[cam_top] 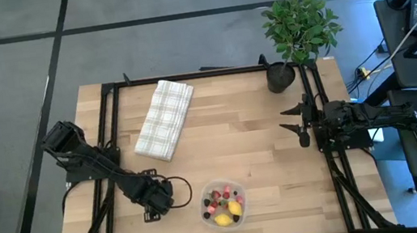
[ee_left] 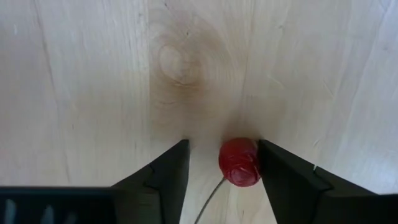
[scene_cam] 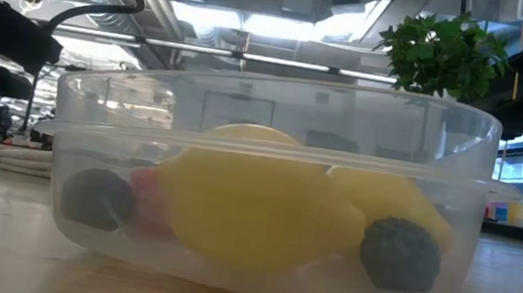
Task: Pick and placing Produce into tupperware
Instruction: Put the red cherry into the transparent bin
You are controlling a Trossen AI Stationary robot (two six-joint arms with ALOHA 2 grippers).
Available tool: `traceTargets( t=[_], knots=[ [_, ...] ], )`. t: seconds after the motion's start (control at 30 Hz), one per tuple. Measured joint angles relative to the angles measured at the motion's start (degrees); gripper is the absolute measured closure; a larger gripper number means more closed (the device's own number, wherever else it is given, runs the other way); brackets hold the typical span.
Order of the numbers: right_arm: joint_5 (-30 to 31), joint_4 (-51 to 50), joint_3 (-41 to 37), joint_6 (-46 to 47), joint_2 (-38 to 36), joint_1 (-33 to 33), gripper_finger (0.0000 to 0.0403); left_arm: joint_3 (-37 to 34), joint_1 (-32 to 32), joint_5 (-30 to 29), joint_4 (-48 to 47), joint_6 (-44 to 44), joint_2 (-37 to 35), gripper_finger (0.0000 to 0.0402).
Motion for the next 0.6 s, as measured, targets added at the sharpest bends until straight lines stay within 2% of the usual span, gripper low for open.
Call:
traceTargets(
  t=[0.33, 0.6],
  knots=[
    [0.0, -0.02, 0.0, 0.0, -0.01, 0.01, 0.0184, 0.0, 0.0, 0.21, 0.22, 0.0, 0.04, 0.0263],
    [0.0, -0.04, 0.0, 0.0, 0.0, 0.0, 0.0184, 0.0, 0.73, 0.89, 0.33, 0.0, 0.06, 0.0312]
  ],
)
